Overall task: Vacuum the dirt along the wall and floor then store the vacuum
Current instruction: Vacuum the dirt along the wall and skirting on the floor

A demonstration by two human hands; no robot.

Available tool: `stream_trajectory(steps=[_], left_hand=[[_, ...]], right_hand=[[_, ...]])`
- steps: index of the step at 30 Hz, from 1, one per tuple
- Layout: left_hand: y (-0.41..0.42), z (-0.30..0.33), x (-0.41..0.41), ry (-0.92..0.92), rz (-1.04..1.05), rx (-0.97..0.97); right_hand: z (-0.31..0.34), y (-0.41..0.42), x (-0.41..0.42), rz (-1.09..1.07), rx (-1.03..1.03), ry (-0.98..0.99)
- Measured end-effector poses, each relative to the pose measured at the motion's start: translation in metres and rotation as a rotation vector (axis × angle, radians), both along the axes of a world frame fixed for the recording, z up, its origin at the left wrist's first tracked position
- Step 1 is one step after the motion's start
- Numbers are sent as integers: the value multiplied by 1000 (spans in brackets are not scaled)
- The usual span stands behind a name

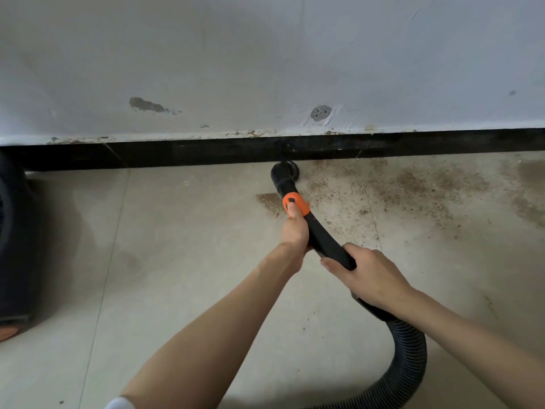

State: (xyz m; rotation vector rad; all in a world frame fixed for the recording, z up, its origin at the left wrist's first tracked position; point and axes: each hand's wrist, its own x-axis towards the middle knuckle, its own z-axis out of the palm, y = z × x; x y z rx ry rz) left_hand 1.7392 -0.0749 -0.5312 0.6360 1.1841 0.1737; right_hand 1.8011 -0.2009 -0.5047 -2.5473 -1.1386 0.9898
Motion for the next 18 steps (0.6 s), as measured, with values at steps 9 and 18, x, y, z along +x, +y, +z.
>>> stream_trajectory(steps=[9, 18], left_hand=[[52, -21, -62, 71, 317, 25], [16, -24, 24, 44, -3, 63]], right_hand=[[-19, 73, -37, 293, 33, -58], [-34, 11, 17, -66, 76, 9]])
